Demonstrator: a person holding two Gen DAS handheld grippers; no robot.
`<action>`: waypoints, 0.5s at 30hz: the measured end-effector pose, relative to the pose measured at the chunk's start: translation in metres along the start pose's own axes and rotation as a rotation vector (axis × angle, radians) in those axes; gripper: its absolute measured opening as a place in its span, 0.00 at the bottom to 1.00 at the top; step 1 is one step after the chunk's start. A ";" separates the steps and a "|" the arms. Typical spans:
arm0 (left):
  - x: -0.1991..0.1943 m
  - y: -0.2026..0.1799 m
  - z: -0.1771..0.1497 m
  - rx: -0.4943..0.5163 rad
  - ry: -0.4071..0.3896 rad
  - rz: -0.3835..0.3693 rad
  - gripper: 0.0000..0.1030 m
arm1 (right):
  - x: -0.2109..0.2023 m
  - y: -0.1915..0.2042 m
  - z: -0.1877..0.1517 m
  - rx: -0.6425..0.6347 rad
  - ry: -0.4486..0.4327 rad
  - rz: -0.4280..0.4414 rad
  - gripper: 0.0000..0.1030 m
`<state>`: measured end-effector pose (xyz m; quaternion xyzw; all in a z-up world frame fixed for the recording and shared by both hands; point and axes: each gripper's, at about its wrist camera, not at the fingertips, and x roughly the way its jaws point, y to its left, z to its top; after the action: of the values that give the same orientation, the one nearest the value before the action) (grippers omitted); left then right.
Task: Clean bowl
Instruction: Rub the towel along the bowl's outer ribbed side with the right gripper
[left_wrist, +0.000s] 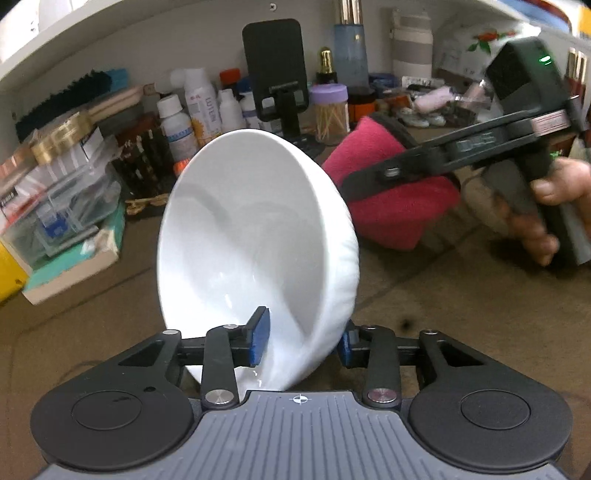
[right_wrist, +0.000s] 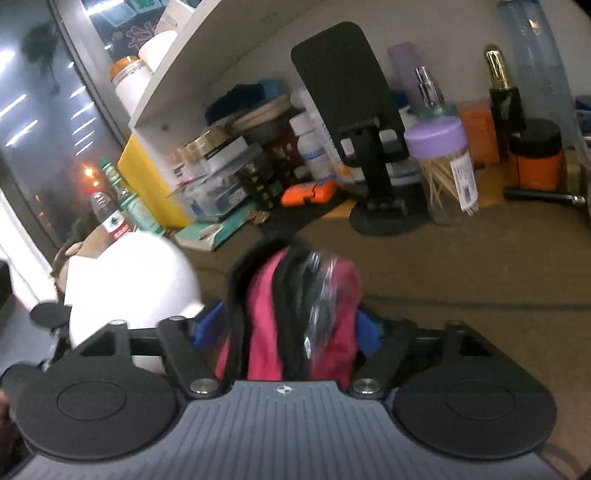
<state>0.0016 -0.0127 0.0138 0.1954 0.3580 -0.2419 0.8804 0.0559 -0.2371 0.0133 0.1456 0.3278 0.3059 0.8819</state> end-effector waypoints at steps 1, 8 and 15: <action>0.000 0.000 0.000 0.012 0.004 0.013 0.30 | -0.003 0.001 -0.001 -0.012 0.005 -0.006 0.65; 0.003 -0.005 0.004 0.042 0.015 0.021 0.28 | 0.010 -0.001 -0.001 -0.028 0.033 0.006 0.64; 0.004 0.005 0.006 -0.039 0.001 -0.031 0.30 | -0.002 0.033 0.003 -0.152 -0.139 0.083 0.38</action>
<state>0.0102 -0.0132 0.0154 0.1729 0.3663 -0.2483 0.8799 0.0418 -0.2131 0.0320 0.1123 0.2354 0.3552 0.8977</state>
